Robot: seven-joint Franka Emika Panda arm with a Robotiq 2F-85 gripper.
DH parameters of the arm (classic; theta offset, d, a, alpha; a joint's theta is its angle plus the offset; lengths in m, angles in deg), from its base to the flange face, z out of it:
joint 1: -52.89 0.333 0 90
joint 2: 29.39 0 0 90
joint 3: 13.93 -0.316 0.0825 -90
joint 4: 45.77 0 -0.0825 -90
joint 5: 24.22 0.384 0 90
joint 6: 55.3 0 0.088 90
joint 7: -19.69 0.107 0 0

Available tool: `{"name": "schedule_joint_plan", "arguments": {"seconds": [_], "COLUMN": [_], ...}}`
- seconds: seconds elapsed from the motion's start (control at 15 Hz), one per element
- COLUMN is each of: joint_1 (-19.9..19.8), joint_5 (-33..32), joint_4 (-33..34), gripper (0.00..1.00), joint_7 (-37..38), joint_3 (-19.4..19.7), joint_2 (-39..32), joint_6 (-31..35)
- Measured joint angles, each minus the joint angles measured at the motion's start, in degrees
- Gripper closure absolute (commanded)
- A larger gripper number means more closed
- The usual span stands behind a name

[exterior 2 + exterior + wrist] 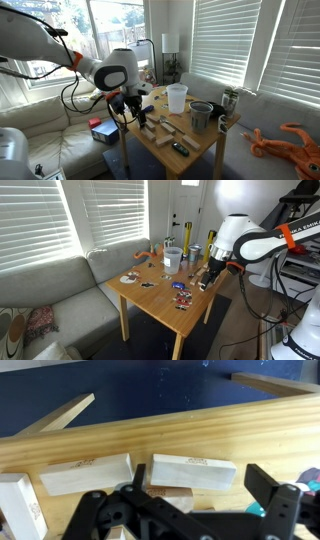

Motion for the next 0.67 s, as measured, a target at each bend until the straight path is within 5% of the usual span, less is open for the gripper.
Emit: {"name": "schedule_joint_plan", "arguments": {"seconds": [0.67], "joint_1": [0.2], "joint_5": [0.4], "joint_4": [-0.1], "gripper": [0.00], "joint_7": [-0.3], "joint_3": [0.1], "joint_2": [-1.9], "joint_6": [1.2]}}
